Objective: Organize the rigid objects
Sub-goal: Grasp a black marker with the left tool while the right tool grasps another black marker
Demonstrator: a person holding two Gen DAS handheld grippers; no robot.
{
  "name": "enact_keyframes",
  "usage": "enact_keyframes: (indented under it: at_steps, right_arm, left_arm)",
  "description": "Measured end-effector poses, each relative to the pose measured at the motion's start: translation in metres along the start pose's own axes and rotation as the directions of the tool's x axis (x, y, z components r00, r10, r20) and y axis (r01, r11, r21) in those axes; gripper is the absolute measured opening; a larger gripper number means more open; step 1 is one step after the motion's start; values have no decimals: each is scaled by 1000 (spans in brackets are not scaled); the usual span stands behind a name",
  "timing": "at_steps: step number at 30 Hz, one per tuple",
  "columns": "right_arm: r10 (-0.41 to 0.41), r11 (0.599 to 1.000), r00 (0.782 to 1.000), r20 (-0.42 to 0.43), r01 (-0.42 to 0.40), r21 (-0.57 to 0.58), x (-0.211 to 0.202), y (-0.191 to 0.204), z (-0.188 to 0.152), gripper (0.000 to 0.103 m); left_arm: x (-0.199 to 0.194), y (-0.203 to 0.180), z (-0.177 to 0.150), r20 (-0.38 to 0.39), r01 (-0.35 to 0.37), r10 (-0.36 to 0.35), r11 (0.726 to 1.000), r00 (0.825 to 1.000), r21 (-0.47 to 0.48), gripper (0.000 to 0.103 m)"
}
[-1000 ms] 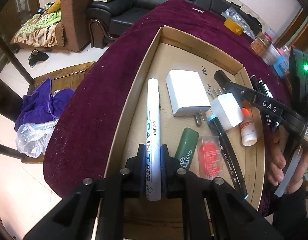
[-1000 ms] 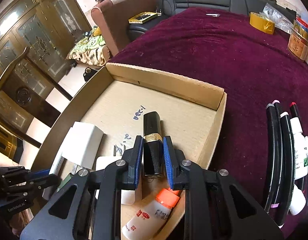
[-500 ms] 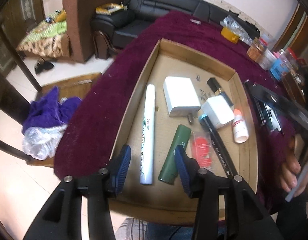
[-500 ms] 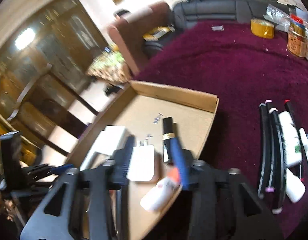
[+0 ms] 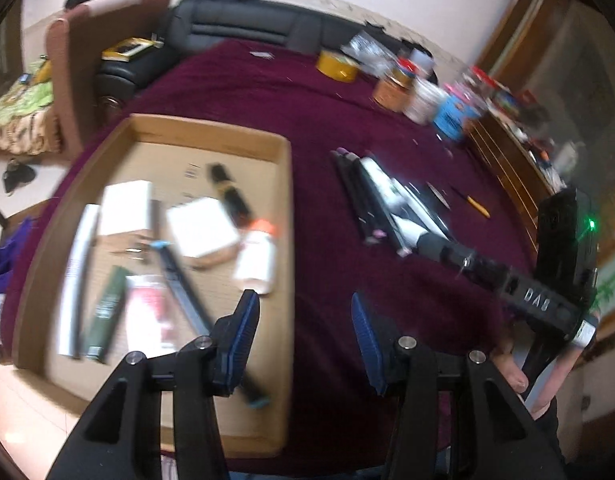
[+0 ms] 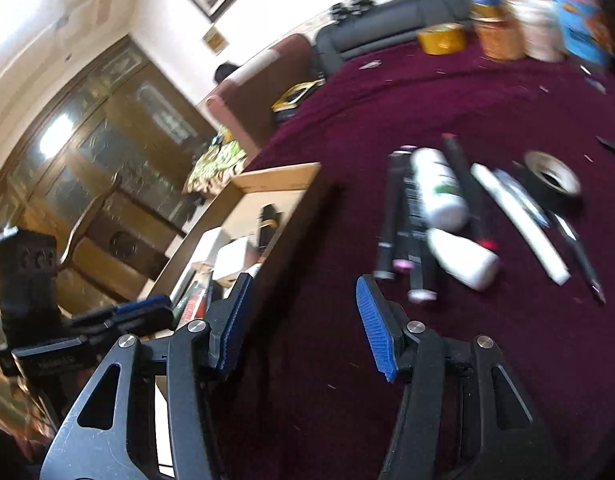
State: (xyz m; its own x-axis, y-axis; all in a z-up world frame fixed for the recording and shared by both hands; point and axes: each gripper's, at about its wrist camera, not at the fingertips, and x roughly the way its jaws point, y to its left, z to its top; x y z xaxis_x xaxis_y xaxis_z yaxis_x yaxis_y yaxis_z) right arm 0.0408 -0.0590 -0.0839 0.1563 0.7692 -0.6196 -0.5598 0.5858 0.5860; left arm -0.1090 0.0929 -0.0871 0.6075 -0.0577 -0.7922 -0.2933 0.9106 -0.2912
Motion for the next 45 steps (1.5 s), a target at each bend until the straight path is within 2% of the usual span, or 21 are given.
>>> enact_keyframes:
  at_steps: [4,7,8,11,16,19,20,22,24,28,32,37,41,43,45]
  right_arm:
    - [-62,998,998,16,62,19,-16,-18,12,54]
    - [-100,995,995,4,100,-13,-12,-19,24,54]
    - [-130,991,991,-6,130,-33,-4,-18,30,52]
    - [-152,987,987,-58,149,-56,18,-22,39,42]
    - [-237,969,964,-125,224,-105,55,-28,51,36]
    - [-260,963,954,-150,245,-112,68,-33,50,26]
    - [-252,965,955,-155,236,-113,71,-34,50,26]
    - [-233,969,962,-141,218,-117,72,-35,48,16]
    - [-210,973,970,-119,197,-118,68,-37,46,17]
    - [-102,992,993,-67,96,-85,52,-45,42,17]
    - [-61,998,998,-9,61,-16,36,-57,47,17]
    - [-100,993,994,55,96,75,21,-75,52,17]
    - [-119,989,991,65,113,99,19,-77,55,17]
    - [-122,988,990,67,115,100,18,-78,56,17]
    - [-121,989,990,71,114,96,17,-77,56,17]
  left_arm:
    - [13,-14,3,-22,11,-10,1000,1000,14,48]
    - [16,-16,2,-29,12,-12,1000,1000,7,48]
    - [16,-16,1,-33,12,-12,1000,999,1,48]
    - [15,-17,-3,-39,12,-12,1000,999,-10,48]
    - [11,-15,-5,-38,3,-3,1000,999,-13,48]
    - [13,-16,-3,-38,-3,2,1000,999,-18,48]
    - [14,-15,-2,-41,-2,1,1000,999,-22,48]
    - [17,-16,1,-51,1,-2,1000,999,-24,48]
    - [20,-18,4,-56,-4,3,1000,998,-25,48]
    - [32,-27,16,-74,-5,4,1000,997,-12,48]
    - [58,-39,35,-116,3,-3,1000,993,0,48]
    - [107,-46,69,-200,15,-21,999,980,-33,48]
    - [136,-46,90,-230,13,-29,997,973,-72,47]
    - [148,-50,96,-233,-15,0,998,973,-59,47]
    - [155,-52,99,-229,-50,38,998,973,-47,42]
